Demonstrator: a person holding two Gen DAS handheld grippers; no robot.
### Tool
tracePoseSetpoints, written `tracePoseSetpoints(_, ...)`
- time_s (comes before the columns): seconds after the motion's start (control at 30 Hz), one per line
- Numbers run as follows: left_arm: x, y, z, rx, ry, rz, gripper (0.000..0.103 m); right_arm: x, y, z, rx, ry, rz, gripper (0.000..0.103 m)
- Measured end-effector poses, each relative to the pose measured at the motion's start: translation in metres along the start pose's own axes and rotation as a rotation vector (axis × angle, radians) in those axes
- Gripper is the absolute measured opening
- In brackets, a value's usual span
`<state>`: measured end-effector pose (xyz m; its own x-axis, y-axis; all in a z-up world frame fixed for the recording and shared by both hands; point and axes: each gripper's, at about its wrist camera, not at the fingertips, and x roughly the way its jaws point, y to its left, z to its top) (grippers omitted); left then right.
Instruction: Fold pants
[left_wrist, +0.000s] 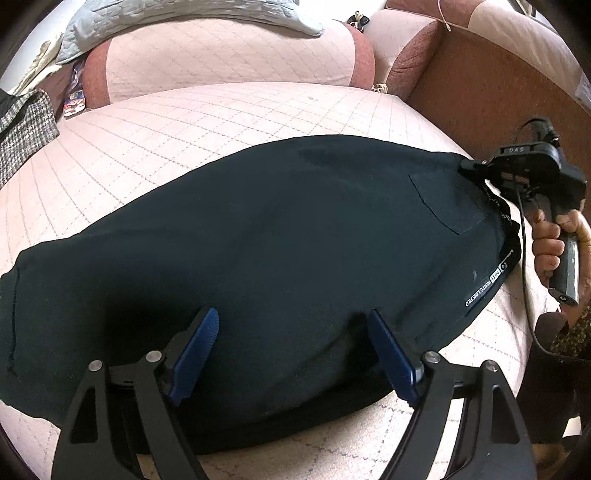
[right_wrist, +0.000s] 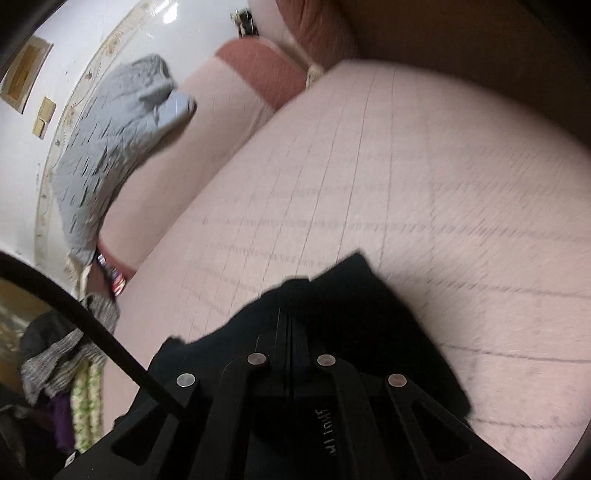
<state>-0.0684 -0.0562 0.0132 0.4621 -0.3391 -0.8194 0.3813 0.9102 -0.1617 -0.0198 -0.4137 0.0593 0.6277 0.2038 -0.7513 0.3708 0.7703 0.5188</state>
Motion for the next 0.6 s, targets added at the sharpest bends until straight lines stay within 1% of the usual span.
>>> tracePoseSetpoints(0.03,0.0,0.0,0.0,0.001,-0.001,0.0,0.084,-0.008,0.007,0.0,-0.002,-0.032,-0.018,0.0)
tracePoseSetpoints(0.07,0.0,-0.001,-0.001,0.002,-0.003,0.0,0.084,-0.012,0.012,0.005,-0.001,-0.052,-0.018,0.003)
tracePoseSetpoints(0.13,0.0,-0.002,-0.002,0.01,-0.009,0.005,0.084,-0.019,0.019,0.006,-0.011,-0.064,0.007,0.02)
tracePoseSetpoints(0.17,0.0,-0.003,-0.003,0.013,-0.011,0.009,0.085,-0.017,0.02,0.009,-0.018,-0.055,0.011,0.036)
tracePoseSetpoints(0.2,0.0,-0.003,-0.003,0.015,-0.012,0.011,0.085,-0.016,0.015,0.006,-0.017,-0.042,0.008,0.039)
tracePoseSetpoints(0.27,-0.001,-0.002,-0.002,0.015,-0.009,0.006,0.085,0.001,0.003,0.008,-0.004,0.028,0.012,0.038)
tracePoseSetpoints(0.3,-0.003,-0.001,0.0,0.005,-0.002,-0.005,0.085,0.005,0.001,0.01,-0.019,0.037,-0.009,0.028)
tracePoseSetpoints(0.33,-0.007,0.003,0.002,-0.023,0.01,-0.028,0.084,0.001,0.002,0.01,-0.038,0.037,-0.042,0.024)
tracePoseSetpoints(0.37,-0.015,0.009,0.004,-0.059,0.012,-0.058,0.084,-0.004,0.009,0.011,-0.058,0.032,-0.073,0.024)
tracePoseSetpoints(0.4,-0.027,0.017,0.006,-0.097,-0.008,-0.091,0.084,-0.01,0.018,0.01,-0.083,0.019,-0.092,0.027)
tracePoseSetpoints(0.43,-0.038,0.024,0.006,-0.119,-0.033,-0.1,0.084,-0.021,0.022,0.004,-0.095,-0.014,-0.099,0.031)
tracePoseSetpoints(0.47,-0.051,0.033,0.006,-0.141,-0.064,-0.094,0.084,-0.025,0.033,0.002,-0.131,-0.027,-0.111,0.039)
tracePoseSetpoints(0.53,-0.078,0.057,0.001,-0.205,-0.128,-0.077,0.084,-0.038,0.053,-0.011,-0.208,-0.037,-0.095,0.04)
tracePoseSetpoints(0.57,-0.092,0.078,-0.005,-0.268,-0.161,-0.065,0.084,-0.039,0.064,-0.017,-0.244,-0.026,-0.08,0.04)
tracePoseSetpoints(0.6,-0.099,0.095,-0.011,-0.328,-0.177,-0.049,0.084,-0.039,0.078,-0.024,-0.287,-0.008,-0.062,0.04)
